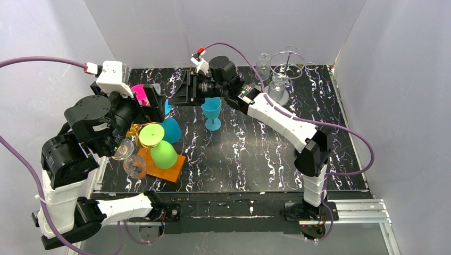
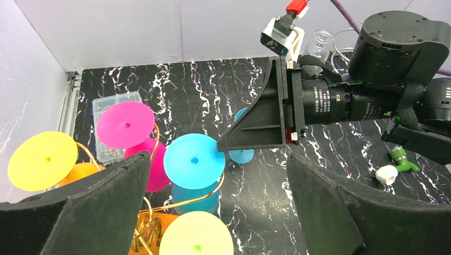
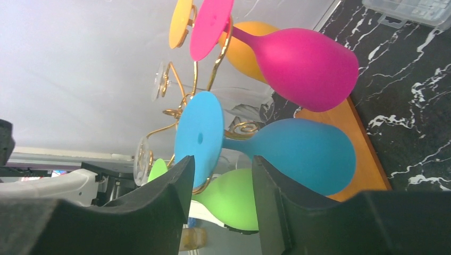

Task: Take the wine glass off the wine glass rack
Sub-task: Pick up the wine glass from the wine rack.

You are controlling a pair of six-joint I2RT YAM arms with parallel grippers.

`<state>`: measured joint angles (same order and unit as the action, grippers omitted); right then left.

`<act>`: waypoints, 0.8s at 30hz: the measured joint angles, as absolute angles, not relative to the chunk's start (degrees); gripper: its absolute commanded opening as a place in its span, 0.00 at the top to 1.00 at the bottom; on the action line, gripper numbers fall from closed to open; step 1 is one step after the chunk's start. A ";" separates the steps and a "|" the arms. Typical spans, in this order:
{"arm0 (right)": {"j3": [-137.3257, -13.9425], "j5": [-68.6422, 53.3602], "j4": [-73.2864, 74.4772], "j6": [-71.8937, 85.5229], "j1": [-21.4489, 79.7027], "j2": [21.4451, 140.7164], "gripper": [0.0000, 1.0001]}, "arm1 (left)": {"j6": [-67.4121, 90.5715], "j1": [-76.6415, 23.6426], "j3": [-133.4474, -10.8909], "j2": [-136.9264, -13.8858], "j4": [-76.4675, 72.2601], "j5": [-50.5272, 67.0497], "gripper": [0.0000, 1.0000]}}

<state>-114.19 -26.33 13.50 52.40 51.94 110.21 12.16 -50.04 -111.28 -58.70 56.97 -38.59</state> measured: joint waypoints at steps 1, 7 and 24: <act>-114.34 -26.48 13.37 52.42 52.05 110.21 0.48 | 12.19 -50.04 -111.18 -58.72 56.95 -38.59 0.01; -115.61 -27.79 13.10 52.86 52.69 110.24 0.54 | 12.40 -50.04 -110.89 -58.72 56.95 -38.59 0.01; -117.60 -28.62 13.78 53.80 53.01 111.13 0.54 | 12.69 -50.04 -109.91 -58.48 56.93 -38.57 0.01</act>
<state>-117.60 -28.62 13.78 53.80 53.01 111.13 12.69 -50.04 -109.91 -58.48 56.93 -38.57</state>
